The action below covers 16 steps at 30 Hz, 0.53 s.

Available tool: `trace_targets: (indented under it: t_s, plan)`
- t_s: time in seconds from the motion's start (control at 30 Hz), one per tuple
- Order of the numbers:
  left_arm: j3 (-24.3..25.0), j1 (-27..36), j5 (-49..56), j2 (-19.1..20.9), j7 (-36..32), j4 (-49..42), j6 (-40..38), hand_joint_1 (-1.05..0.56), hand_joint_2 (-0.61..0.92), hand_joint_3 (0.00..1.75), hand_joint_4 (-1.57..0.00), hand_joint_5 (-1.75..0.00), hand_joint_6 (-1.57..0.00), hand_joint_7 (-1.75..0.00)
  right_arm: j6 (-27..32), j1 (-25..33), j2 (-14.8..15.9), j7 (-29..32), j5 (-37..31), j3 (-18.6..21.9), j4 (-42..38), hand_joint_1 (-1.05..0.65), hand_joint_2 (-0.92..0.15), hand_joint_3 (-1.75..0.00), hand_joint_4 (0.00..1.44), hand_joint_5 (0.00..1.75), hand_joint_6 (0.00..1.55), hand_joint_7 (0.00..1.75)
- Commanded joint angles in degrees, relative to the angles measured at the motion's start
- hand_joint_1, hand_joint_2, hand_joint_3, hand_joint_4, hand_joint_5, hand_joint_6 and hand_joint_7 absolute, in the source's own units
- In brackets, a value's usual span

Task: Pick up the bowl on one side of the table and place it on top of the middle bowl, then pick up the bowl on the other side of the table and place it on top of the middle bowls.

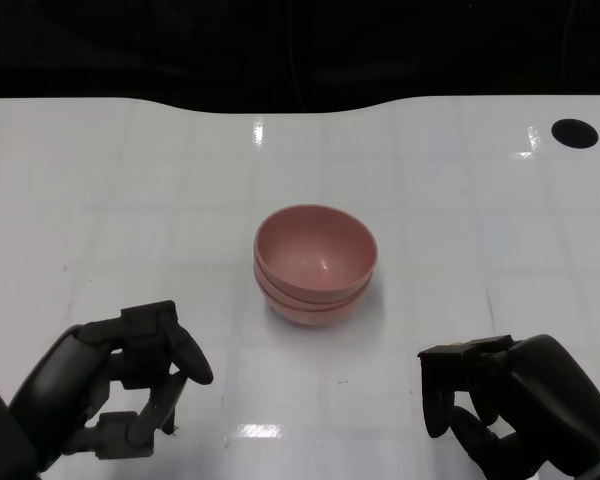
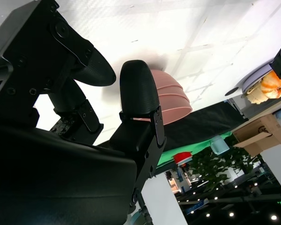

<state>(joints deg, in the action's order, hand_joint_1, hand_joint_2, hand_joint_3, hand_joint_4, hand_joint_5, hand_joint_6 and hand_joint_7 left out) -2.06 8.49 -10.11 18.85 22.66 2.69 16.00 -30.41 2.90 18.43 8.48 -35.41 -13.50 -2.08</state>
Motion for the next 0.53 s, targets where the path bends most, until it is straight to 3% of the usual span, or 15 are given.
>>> trace_targets:
  t_s: [0.03, 0.53]
  plan:
    - [0.8, -0.2, 0.8, 0.7, 0.8, 0.3, -0.6, -0.15, 0.5, 1.2, -0.84, -1.75, -0.78, -1.51, -0.9, -0.3, 1.0, 0.5, 0.6, 0.8, -0.6, -0.06, -0.14, -1.61, 0.98, 1.75, 0.85, 1.56]
    - [0.2, -1.7, 3.9, -1.7, 0.5, -1.8, 1.7, -0.17, 0.47, 1.27, -0.86, -1.75, -0.77, -1.54, -2.0, -1.0, 1.5, 0.6, 1.3, 1.5, -3.0, -0.06, -0.15, -1.6, 0.98, 1.75, 0.86, 1.54]
